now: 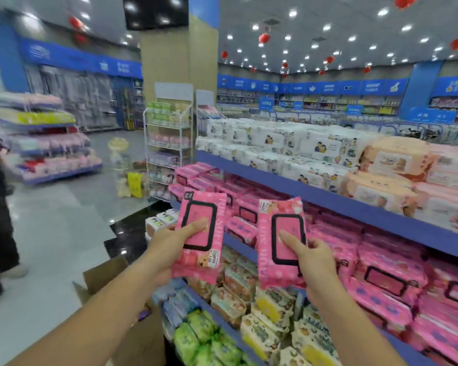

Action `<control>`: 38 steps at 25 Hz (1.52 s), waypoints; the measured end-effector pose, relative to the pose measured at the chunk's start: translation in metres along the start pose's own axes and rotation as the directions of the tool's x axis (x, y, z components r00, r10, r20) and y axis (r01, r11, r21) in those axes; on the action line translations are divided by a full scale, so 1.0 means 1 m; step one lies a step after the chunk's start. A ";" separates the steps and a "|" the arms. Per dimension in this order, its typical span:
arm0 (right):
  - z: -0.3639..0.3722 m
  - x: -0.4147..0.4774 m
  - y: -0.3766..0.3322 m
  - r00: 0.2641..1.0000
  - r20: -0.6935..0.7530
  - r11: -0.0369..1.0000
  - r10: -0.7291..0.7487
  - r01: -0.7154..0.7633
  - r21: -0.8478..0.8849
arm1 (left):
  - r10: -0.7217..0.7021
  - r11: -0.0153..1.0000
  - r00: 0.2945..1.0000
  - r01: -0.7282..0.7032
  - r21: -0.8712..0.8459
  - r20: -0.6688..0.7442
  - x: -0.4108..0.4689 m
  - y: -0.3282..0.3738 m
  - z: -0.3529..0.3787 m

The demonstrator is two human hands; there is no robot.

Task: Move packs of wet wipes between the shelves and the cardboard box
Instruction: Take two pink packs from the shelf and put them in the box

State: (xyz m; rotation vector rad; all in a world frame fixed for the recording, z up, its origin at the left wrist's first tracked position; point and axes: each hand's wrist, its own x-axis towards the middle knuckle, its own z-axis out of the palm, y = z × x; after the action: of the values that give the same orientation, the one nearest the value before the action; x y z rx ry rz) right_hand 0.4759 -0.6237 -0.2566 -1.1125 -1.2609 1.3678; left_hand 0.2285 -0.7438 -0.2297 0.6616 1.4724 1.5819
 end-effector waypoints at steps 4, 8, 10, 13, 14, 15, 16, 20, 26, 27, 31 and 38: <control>0.155 -0.011 0.037 0.993 0.103 0.998 0.057 -0.060 0.021 | 0.000 1.000 0.994 -0.002 -0.013 -0.110 0.018 0.000 -0.146; 0.293 -0.016 0.087 0.979 0.123 0.985 0.160 -0.166 0.043 | -0.070 0.997 0.982 0.076 0.022 -0.177 0.053 -0.009 -0.281; 0.345 -0.018 0.112 0.970 0.105 0.973 0.220 -0.226 0.052 | -0.130 0.991 0.976 0.134 0.017 -0.173 0.076 -0.017 -0.333; 0.410 -0.011 0.160 0.955 0.056 0.955 0.290 -0.293 0.051 | -0.218 0.973 0.960 0.228 0.035 -0.174 0.123 -0.038 -0.398; 0.427 -0.006 0.179 0.947 0.051 0.946 0.318 -0.320 0.051 | -0.252 0.964 0.952 0.262 0.039 -0.176 0.140 -0.048 -0.416; 0.445 0.001 0.200 0.937 0.045 0.936 0.348 -0.350 0.044 | -0.280 0.955 0.942 0.292 0.045 -0.184 0.160 -0.060 -0.434; 0.462 0.008 0.221 0.925 0.040 0.925 0.377 -0.378 0.034 | -0.306 0.946 0.932 0.321 0.051 -0.194 0.180 -0.072 -0.449; 0.534 0.041 0.306 0.869 0.004 0.869 0.495 -0.495 -0.021 | -0.401 0.896 0.894 0.428 0.121 -0.200 0.269 -0.116 -0.510; 0.625 0.079 0.400 0.763 -0.165 0.771 0.625 -0.636 -0.019 | -0.559 0.791 0.811 0.584 0.183 -0.172 0.402 -0.165 -0.582; 0.640 0.086 0.417 0.733 -0.215 0.749 0.646 -0.662 -0.004 | -0.592 0.765 0.789 0.615 0.193 -0.165 0.428 -0.179 -0.591; 0.694 0.121 0.484 0.625 -0.342 0.668 0.702 -0.744 0.013 | -0.703 0.661 0.703 0.702 0.264 -0.107 0.526 -0.239 -0.622; 0.751 0.197 0.643 0.518 -0.367 0.524 0.772 -0.847 -0.093 | -0.811 0.458 0.568 0.765 0.453 -0.139 0.679 -0.393 -0.679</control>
State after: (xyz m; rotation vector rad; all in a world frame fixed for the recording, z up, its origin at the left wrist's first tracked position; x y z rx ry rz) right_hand -0.3310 -0.5618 -0.8586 -2.2142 -0.6780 1.6294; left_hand -0.5878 -0.5410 -0.8376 0.1980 1.7366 0.4328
